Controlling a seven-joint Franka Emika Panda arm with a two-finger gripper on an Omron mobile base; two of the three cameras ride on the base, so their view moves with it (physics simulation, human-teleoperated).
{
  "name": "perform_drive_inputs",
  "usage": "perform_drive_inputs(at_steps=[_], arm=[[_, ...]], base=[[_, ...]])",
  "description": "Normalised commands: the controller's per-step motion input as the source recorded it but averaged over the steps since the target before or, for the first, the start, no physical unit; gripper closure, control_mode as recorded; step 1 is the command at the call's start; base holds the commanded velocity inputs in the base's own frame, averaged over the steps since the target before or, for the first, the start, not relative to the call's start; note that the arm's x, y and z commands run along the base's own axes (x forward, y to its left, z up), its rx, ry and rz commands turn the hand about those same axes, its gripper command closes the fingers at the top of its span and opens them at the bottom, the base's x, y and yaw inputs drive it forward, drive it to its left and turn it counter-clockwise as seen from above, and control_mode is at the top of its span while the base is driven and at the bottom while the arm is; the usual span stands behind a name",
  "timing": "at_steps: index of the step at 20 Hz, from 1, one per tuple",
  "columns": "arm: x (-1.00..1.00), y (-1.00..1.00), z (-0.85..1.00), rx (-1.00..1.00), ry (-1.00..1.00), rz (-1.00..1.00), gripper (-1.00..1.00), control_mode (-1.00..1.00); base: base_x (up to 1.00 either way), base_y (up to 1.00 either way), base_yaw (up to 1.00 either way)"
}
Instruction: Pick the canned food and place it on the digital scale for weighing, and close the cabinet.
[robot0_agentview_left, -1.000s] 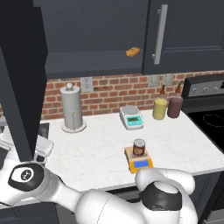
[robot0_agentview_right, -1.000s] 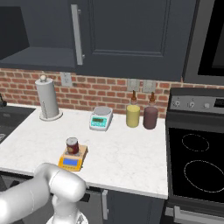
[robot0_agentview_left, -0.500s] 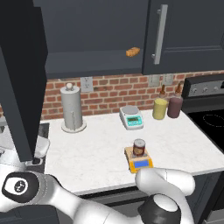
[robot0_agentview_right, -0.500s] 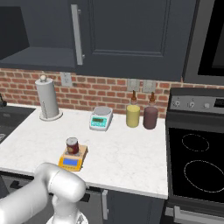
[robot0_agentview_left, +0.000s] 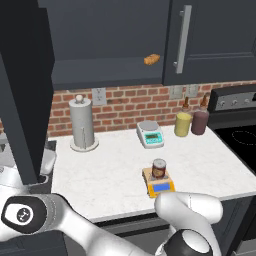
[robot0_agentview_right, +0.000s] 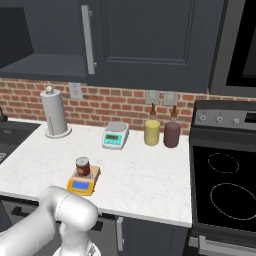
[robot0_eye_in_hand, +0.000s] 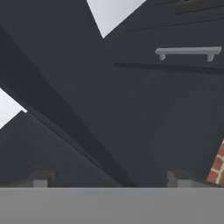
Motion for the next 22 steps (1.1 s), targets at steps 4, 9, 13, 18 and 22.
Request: perform_drive_inputs(at_steps=[4, 9, 13, 18, 22], arm=[[-0.01, -0.30, 0.35, 0.11, -0.03, 0.12, -1.00, -1.00], [0.02, -0.41, 0.23, 0.15, 0.00, 0.15, -1.00, -1.00], [0.00, -0.48, 0.13, 0.20, 0.02, 0.15, -1.00, -1.00], [0.11, -0.51, 0.08, 0.22, 0.07, 0.17, -1.00, -1.00], [0.37, -0.56, 0.13, 0.22, 0.09, 0.21, -1.00, -1.00]], base=[[0.00, 0.00, 0.00], [0.00, 0.00, 0.00], [0.00, 0.00, 0.00], [0.00, 0.00, 0.00], [0.00, 0.00, 0.00]])
